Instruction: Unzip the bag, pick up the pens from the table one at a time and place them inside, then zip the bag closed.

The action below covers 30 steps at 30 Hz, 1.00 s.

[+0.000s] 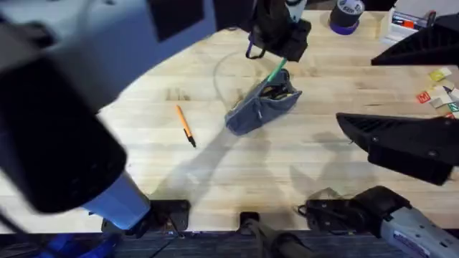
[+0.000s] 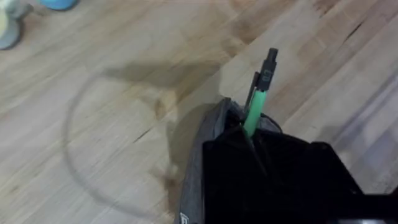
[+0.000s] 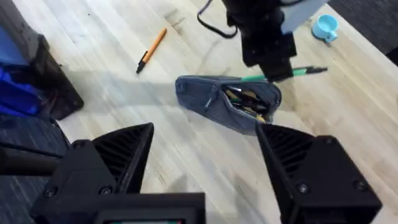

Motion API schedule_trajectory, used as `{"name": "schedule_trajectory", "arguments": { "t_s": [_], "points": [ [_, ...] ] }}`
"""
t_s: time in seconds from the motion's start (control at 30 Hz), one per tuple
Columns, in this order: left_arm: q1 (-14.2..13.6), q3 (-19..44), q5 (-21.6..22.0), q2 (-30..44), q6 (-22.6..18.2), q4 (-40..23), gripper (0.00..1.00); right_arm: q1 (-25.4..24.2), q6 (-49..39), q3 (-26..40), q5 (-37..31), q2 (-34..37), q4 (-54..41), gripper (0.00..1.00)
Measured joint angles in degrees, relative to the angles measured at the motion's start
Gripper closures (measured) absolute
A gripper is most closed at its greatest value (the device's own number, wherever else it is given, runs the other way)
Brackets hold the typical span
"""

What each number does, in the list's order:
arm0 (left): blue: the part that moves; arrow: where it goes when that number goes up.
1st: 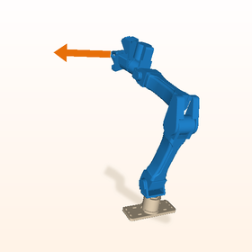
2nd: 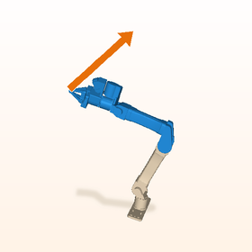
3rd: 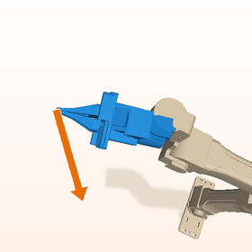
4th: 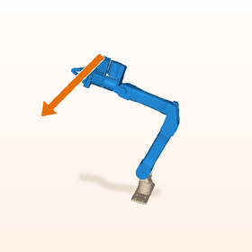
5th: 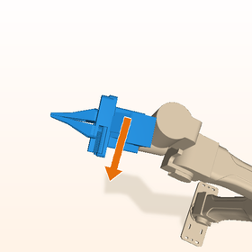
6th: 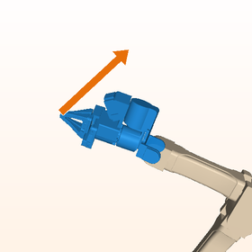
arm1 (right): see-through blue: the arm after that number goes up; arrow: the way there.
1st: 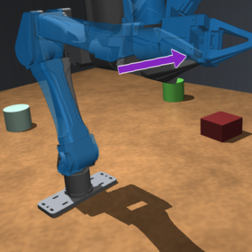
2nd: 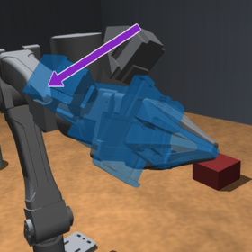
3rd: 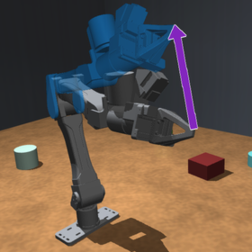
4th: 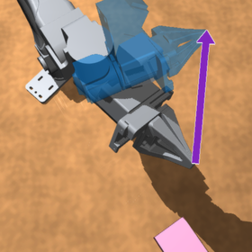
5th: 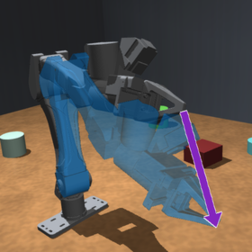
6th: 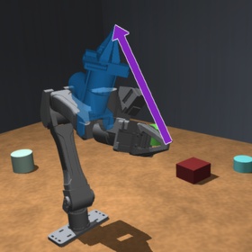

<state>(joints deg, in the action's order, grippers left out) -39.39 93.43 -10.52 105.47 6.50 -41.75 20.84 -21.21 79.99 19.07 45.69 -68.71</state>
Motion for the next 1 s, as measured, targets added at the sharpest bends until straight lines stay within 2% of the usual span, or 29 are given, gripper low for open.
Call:
{"name": "schedule_trajectory", "arguments": {
  "t_s": [0.27, 0.6, 0.9, 0.93, 0.97, 1.0],
  "points": [
    [-0.12, 0.0, -2.75, 7.99, -1.32, -1.81, 0.957, 0.0, 0.0, 0.0, 0.0, 0.0, 0.0, 0.005],
    [-0.12, 0.0, -3.14, 8.35, -10.86, -11.2, 0.957, 0.0, 0.0, 0.0, 0.0, 0.0, 0.0, 0.005],
    [-0.27, 0.0, -0.98, 8.35, -13.42, -12.98, 0.957, 0.0, 0.01, 0.0, 0.0, 0.0, 0.0, 0.005],
    [-0.27, 0.0, -0.81, 8.35, -13.58, -13.07, 0.949, 0.0, 0.0, 0.0, 0.0, 0.0, 0.0, 0.005],
    [-0.29, 0.0, -0.69, 8.37, -13.68, -13.13, 0.898, 0.0, 0.0, 0.0, 0.0, 0.0, 0.0, 0.005],
    [-0.29, 0.02, -0.64, 8.35, -13.94, -13.2, 0.747, 0.0, 0.0, 0.0, 0.0, 0.0, 0.0, 0.005]
  ]
}}
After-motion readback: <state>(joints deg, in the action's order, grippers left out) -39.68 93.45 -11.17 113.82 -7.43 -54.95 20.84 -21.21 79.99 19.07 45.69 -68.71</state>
